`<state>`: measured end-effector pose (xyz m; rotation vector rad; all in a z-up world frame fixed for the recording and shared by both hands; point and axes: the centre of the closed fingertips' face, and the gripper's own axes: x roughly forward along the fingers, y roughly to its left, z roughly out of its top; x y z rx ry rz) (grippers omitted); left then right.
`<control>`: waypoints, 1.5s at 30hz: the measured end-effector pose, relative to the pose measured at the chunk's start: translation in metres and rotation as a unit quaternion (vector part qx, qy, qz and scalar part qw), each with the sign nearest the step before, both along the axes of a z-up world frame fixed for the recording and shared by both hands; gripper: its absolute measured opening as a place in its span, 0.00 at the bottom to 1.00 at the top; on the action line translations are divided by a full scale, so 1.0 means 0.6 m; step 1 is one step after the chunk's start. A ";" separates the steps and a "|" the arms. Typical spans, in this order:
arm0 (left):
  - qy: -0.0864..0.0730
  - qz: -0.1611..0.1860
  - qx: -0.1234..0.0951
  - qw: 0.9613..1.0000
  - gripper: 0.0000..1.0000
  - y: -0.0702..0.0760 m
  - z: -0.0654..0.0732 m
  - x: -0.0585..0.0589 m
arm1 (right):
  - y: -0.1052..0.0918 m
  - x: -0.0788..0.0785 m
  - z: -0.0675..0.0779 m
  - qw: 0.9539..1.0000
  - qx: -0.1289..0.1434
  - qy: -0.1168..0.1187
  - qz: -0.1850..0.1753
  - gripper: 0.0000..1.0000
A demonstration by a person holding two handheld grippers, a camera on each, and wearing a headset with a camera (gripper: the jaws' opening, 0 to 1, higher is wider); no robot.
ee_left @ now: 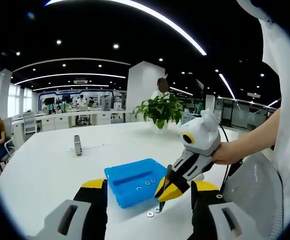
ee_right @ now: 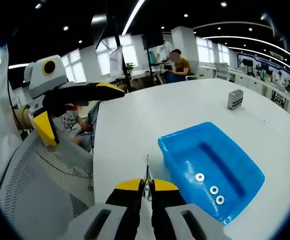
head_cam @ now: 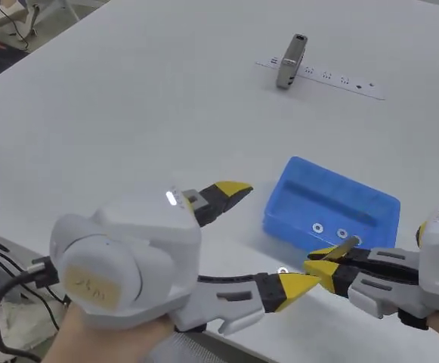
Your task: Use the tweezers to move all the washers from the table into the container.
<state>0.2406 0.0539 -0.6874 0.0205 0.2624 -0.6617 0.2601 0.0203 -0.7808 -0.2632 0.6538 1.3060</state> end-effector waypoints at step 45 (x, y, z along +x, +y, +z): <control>0.003 -0.003 -0.018 1.000 0.70 -0.003 0.005 0.000 | 0.009 0.001 0.041 0.999 0.021 -0.041 0.027 0.03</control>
